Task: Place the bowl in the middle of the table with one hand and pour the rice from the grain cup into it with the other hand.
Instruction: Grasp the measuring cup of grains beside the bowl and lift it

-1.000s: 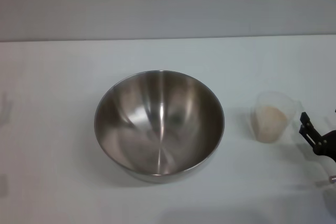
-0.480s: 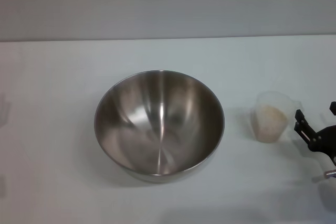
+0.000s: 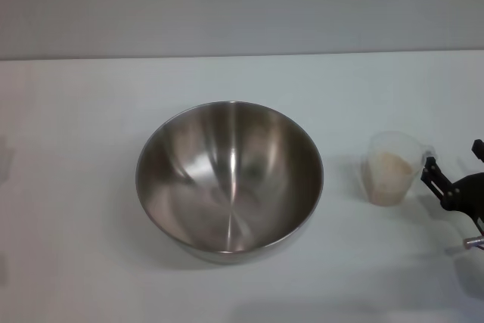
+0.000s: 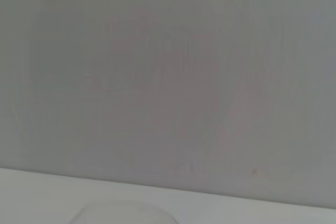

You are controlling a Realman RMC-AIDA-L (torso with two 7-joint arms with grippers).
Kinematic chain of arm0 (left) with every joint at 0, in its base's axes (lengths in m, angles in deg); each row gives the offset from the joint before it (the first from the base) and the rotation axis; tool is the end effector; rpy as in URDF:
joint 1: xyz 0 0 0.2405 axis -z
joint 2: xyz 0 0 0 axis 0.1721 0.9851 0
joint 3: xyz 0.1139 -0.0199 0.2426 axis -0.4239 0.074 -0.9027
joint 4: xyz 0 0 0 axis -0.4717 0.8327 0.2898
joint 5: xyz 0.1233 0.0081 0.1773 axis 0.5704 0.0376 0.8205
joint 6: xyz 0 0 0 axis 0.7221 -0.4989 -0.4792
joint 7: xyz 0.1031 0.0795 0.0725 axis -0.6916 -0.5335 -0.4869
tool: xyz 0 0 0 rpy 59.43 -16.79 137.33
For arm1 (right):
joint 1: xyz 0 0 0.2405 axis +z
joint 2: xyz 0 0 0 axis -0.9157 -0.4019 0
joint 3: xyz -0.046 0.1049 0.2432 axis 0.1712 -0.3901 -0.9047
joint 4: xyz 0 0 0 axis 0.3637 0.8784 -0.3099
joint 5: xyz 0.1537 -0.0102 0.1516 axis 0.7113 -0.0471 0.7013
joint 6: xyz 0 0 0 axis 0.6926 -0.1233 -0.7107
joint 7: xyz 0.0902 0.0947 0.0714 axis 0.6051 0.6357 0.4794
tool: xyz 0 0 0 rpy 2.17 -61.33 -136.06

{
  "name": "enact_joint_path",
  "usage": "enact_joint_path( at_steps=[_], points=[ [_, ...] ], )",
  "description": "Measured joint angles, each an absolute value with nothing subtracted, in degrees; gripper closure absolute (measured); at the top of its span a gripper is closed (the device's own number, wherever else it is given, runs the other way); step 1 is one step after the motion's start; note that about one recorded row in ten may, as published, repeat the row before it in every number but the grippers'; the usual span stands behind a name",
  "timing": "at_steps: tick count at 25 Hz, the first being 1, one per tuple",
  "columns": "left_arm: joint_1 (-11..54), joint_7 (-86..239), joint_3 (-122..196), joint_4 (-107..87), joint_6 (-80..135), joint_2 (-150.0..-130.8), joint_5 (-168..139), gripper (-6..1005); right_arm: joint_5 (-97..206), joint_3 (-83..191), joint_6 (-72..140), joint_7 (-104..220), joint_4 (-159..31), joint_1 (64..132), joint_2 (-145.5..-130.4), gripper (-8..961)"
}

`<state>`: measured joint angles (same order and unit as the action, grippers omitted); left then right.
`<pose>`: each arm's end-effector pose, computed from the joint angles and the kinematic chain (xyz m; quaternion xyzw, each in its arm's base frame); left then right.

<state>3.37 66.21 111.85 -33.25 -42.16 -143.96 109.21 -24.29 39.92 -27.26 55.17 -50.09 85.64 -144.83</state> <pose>-0.3590 0.3026 0.0466 -0.5448 -0.1421 -0.2805 0.7774 0.3696 0.2835 -0.0549 -0.7234 0.2400 0.2286 0.6056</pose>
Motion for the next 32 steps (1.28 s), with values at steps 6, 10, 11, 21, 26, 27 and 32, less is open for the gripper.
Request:
enact_joint_path(
  at_steps=[6, 10, 11, 21, 26, 27, 32],
  points=[
    [3.5, 66.2, 111.9, -32.8, -42.0, -143.96, 109.2, 165, -24.3, 39.9, -26.1, 55.2, -50.1, 86.3, -144.79, 182],
    [3.7, 66.2, 111.9, -32.1, -42.0, -143.96, 109.1, 165, -24.2, 39.9, -25.2, 55.3, -50.3, 87.0, -144.82, 182],
    [3.7, 66.2, 111.9, -32.1, -42.0, -143.96, 109.1, 165, -24.2, 39.9, -25.2, 55.3, -50.3, 87.0, -144.82, 182],
    [4.7, 66.2, 111.7, -30.8, -41.7, -144.04, 108.9, 165, -24.3, 39.8, -23.0, 55.5, -50.4, 88.3, -144.8, 184],
    [4.9, 66.2, 111.6, -30.7, -41.3, -144.05, 108.9, 165, -24.5, 39.8, -22.9, 55.3, -50.1, 88.4, -144.87, 276],
    [5.0, 66.2, 111.6, -30.5, -41.3, -144.05, 108.9, 165, -24.5, 39.9, -22.9, 55.3, -50.1, 88.4, -144.87, 298],
    [5.3, 66.2, 111.6, -30.1, -41.0, -144.1, 108.9, 165, -24.6, 40.1, -22.9, 55.3, -50.1, 88.7, -144.86, 413]
  ],
)
